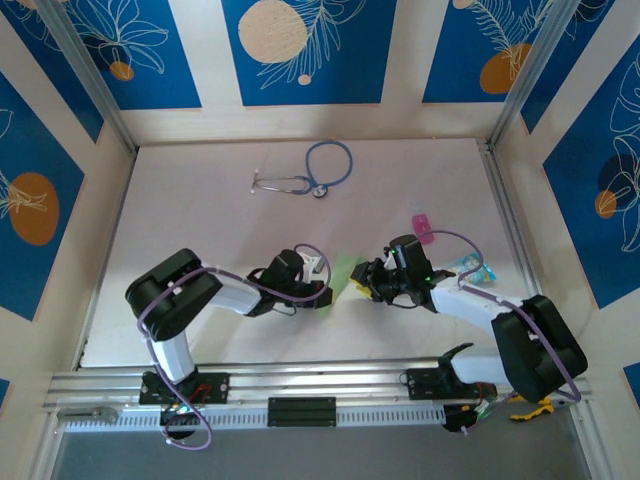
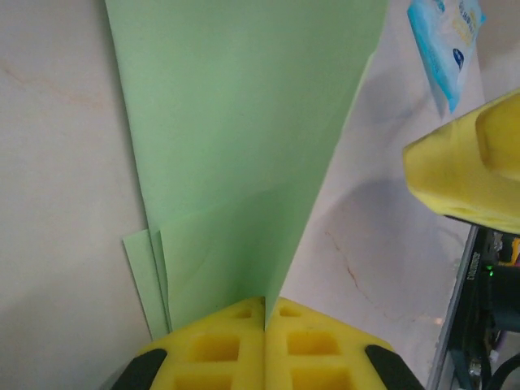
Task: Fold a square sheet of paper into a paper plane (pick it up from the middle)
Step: Fold the wing for the fifth time at the center of the table.
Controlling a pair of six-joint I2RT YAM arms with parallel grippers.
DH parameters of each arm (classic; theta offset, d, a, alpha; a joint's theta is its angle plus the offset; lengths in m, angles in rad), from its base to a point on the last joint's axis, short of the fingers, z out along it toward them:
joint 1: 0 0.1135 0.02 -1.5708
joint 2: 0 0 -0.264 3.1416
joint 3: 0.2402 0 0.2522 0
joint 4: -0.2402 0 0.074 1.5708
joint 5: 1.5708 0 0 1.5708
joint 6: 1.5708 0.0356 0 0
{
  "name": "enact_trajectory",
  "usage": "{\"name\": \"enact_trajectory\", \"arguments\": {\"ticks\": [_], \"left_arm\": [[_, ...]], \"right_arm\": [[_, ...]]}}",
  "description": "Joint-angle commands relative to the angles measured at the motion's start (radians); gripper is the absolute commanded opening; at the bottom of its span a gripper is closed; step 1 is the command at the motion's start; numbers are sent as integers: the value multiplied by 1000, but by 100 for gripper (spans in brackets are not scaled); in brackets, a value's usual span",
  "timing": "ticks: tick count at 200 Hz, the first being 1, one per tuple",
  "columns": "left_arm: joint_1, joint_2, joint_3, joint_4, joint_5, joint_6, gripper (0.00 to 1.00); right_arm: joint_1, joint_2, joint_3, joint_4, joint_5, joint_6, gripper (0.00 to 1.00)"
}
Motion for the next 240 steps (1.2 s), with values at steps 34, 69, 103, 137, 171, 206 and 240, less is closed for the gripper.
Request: {"name": "enact_trajectory", "arguments": {"ticks": [34,69,103,137,171,206,240], "left_arm": [[13,60,40,12,111,-90,0],[14,93,85,-51,144,-95,0],[13,110,129,-149,153,-78,0],[13,132,162,-196,181,-78,0],[15,141,184,-243,187,-75,0],[17,151,193,-246,197,-84,0],[23,151,173,-204,196,-120,0]], "right_arm": [[4,28,-21,67,-25,-57,26],[12,18,-48,102,54,-73,22],[-12,22,-48,118,-9,-92,18],[-22,34,-64,183,-38,-69,12],[-22,74,-53,230,-70,-57,8],[-19,149,-21,268,-90,-59,7],[-39,211,-6,283,-82,-63,7]]}}
